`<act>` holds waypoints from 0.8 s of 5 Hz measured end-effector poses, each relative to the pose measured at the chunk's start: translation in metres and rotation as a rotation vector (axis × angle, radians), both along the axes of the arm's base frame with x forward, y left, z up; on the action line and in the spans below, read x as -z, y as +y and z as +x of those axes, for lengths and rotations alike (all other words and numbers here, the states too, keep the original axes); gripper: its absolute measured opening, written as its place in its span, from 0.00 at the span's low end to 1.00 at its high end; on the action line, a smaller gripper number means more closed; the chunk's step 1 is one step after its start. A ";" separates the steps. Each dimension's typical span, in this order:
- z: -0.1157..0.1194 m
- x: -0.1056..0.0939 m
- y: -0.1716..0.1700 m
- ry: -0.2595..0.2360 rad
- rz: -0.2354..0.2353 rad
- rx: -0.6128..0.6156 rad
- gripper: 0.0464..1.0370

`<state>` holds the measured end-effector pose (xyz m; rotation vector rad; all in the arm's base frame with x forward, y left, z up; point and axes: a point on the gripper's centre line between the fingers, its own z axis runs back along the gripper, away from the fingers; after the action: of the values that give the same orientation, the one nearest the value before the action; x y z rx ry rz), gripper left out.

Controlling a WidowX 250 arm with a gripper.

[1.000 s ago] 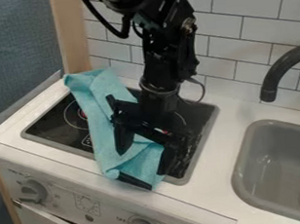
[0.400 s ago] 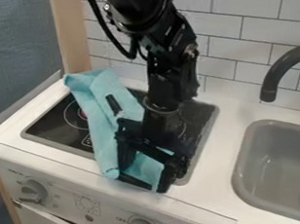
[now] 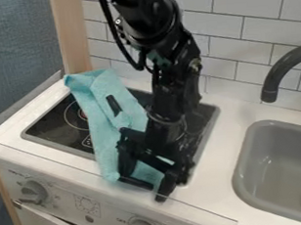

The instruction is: Fold the cloth from left to right

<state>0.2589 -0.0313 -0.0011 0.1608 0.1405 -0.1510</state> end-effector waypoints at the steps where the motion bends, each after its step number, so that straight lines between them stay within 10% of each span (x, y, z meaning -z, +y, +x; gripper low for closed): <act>1: 0.002 0.000 -0.001 -0.012 -0.005 -0.005 0.62; 4: -0.001 0.000 -0.003 0.010 -0.024 0.013 0.10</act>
<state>0.2578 -0.0343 -0.0015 0.1369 0.1474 -0.1665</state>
